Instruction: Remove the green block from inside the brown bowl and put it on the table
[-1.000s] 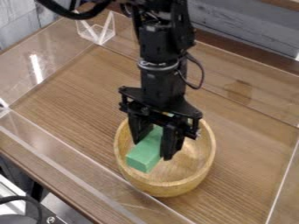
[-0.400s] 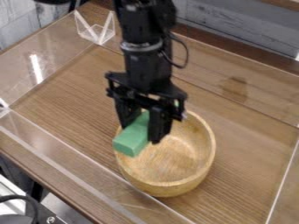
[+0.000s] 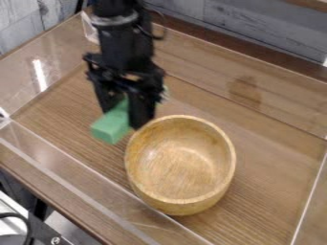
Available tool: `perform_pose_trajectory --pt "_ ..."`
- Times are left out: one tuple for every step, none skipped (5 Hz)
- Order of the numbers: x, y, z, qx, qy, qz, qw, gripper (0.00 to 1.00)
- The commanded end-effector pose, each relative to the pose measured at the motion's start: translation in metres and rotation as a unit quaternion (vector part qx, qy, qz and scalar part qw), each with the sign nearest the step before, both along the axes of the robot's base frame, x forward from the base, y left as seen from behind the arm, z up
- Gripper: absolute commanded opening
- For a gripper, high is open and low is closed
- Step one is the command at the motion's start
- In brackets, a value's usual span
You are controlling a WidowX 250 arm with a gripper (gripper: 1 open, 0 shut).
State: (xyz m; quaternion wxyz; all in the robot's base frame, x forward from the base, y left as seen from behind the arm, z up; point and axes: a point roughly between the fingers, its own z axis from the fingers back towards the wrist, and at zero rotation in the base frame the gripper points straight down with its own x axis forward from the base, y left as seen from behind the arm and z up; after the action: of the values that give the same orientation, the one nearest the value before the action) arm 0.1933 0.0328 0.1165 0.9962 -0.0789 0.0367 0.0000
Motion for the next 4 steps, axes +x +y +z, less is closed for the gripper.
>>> perform_pose_trajectory --pt "0.003 0.009 0.008 0.013 -0.034 -0.008 0.9993 0.00" --pt "-0.002 0.005 -0.001 0.018 -0.033 -0.014 0.9992 0.00" --pt "-0.005 0.001 -0.009 0.021 -0.033 -0.016 0.9991 0.00" --pt "-0.006 0.003 -0.013 0.023 -0.035 -0.016 0.9990 0.00"
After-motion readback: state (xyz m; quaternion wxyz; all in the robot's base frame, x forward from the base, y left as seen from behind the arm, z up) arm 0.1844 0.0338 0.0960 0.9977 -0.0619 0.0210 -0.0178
